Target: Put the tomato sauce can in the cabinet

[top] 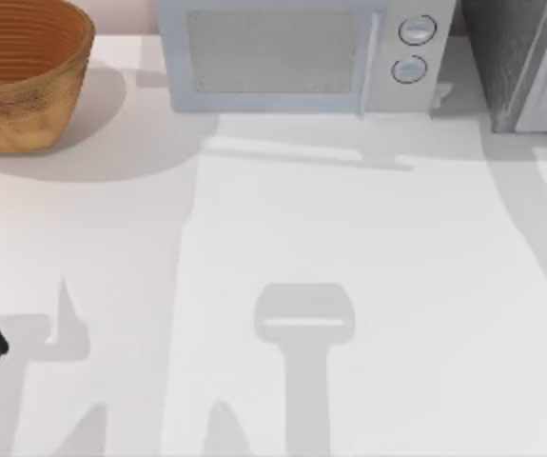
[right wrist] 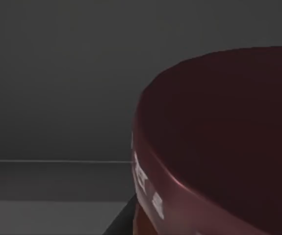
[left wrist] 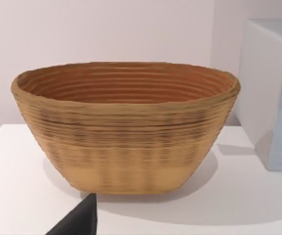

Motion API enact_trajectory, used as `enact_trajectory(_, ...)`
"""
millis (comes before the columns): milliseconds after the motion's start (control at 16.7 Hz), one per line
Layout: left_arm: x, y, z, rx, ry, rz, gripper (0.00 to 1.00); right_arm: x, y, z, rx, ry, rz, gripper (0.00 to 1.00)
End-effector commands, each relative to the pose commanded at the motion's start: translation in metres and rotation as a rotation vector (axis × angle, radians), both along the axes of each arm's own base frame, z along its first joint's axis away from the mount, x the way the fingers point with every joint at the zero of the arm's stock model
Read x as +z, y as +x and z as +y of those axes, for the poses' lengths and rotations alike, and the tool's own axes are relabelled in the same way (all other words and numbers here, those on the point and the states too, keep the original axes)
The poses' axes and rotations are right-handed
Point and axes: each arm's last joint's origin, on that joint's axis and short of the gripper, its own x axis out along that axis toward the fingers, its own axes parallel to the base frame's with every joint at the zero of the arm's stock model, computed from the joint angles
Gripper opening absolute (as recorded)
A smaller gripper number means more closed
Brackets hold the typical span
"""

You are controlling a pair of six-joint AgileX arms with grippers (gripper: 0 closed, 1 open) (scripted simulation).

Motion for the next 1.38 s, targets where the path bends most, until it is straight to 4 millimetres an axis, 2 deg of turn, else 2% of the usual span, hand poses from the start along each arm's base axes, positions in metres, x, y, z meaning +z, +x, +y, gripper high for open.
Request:
enact_trajectory(120, 0.0, 0.0, 0.0, 0.0, 0.0, 0.0, 1.0, 0.002, 0.022, 0.001, -0.002, 0.002, -0.004, 0.0)
enact_trajectory(360, 0.0, 0.0, 0.0, 0.0, 0.0, 0.0, 1.0, -0.01, 0.092, 0.002, -0.008, 0.013, 0.018, 0.0)
enact_trajectory(480, 0.0, 0.0, 0.0, 0.0, 0.0, 0.0, 1.0, -0.019, 0.121, 0.0, -0.006, 0.011, 0.019, 0.0)
enact_trajectory(660, 0.0, 0.0, 0.0, 0.0, 0.0, 0.0, 1.0, -0.023, 0.139, -0.003, -0.006, 0.004, 0.008, 0.0)
enact_trajectory(900, 0.0, 0.0, 0.0, 0.0, 0.0, 0.0, 1.0, -0.023, 0.14, -0.003, -0.006, 0.004, 0.007, 0.0)
enact_trajectory(1380, 0.0, 0.0, 0.0, 0.0, 0.0, 0.0, 1.0, -0.023, 0.14, -0.003, -0.006, 0.004, 0.007, 0.6)
